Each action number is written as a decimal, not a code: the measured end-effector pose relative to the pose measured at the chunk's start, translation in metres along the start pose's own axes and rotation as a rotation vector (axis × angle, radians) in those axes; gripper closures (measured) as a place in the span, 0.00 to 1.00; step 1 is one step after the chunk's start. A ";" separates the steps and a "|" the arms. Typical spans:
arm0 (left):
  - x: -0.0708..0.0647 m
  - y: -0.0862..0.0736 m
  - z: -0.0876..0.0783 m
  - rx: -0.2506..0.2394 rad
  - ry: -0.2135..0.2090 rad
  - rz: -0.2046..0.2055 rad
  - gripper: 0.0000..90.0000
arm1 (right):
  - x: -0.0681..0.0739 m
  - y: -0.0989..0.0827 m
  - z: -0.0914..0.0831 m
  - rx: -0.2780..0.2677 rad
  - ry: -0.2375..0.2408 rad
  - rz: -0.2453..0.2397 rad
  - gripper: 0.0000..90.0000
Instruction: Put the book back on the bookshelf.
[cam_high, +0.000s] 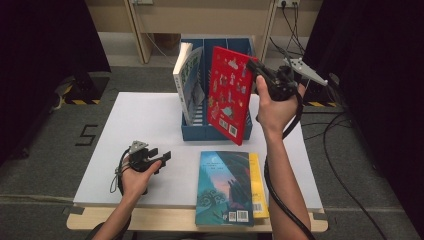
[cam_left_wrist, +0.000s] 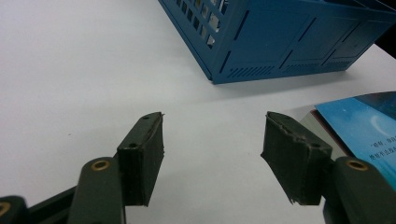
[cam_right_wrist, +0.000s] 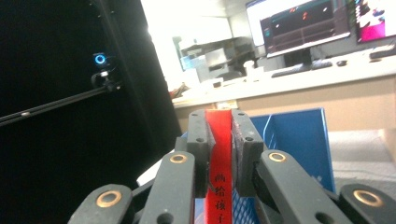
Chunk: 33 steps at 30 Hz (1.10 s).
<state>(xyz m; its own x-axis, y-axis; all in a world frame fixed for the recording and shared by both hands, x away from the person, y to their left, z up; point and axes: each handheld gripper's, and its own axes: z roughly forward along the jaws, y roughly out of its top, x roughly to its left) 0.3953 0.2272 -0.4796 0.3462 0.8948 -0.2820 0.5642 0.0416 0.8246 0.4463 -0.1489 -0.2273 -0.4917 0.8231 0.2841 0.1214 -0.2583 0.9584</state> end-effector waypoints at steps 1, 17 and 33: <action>0.000 0.000 0.000 -0.003 0.001 -0.002 0.42 | 0.000 0.000 0.000 0.000 0.000 0.000 0.90; 0.004 -0.004 -0.003 -0.007 0.010 -0.014 0.42 | 0.006 0.000 0.057 -0.020 -0.103 -0.089 0.90; 0.006 -0.007 -0.003 0.007 0.014 -0.019 0.41 | 0.002 -0.013 0.098 -0.011 -0.168 -0.146 0.90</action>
<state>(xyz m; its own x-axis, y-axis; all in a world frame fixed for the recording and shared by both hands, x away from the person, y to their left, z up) 0.3910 0.2332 -0.4852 0.3248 0.8999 -0.2911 0.5758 0.0561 0.8157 0.5284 -0.0945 -0.2361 -0.3524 0.9248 0.1433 0.0497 -0.1344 0.9897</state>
